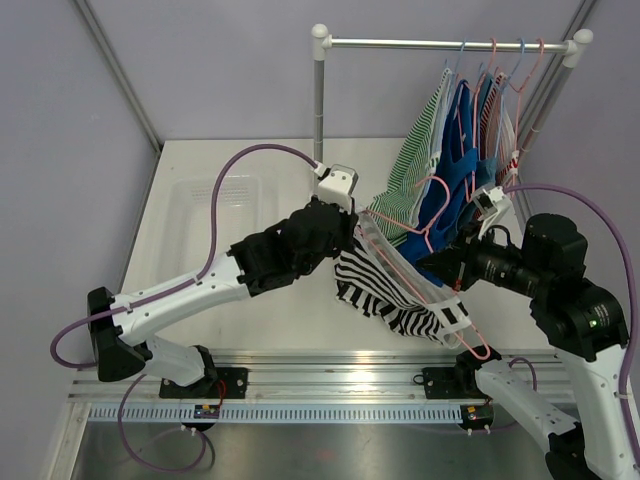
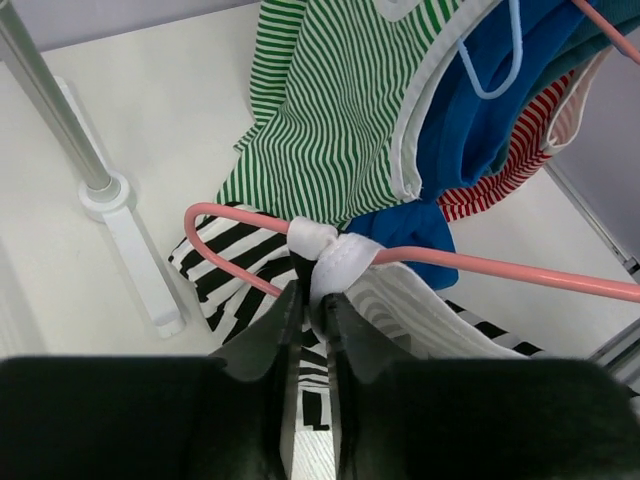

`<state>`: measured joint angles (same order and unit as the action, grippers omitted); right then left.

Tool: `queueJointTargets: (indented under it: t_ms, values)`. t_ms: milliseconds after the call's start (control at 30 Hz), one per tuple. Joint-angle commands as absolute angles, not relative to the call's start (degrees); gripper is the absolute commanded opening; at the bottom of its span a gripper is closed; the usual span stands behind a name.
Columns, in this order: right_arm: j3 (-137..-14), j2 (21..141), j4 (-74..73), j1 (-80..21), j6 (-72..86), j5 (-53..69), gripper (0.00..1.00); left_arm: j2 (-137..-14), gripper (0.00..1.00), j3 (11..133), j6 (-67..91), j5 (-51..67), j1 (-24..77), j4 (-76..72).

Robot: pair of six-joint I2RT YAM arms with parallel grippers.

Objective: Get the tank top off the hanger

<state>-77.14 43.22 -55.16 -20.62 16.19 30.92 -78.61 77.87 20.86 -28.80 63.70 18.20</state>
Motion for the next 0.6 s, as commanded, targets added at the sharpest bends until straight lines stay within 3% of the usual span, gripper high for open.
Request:
queueJointTargets:
  t_ms: [0, 100, 567]
  values:
    - [-75.9, 42.5, -52.7, -20.9, 15.2, 30.2, 0.0, -77.3, 0.1, 78.0, 21.0, -34.1, 63.5, 17.0]
    - [-73.8, 41.7, -53.7, -20.8, 14.0, 30.5, 0.0, -76.0, 0.0, 76.7, 21.5, -35.9, 62.3, 17.7]
    - [-67.7, 35.7, -51.2, -20.9, 11.9, 43.6, 0.0, -65.8, 0.0, 67.9, 28.6, -33.1, 47.3, 24.6]
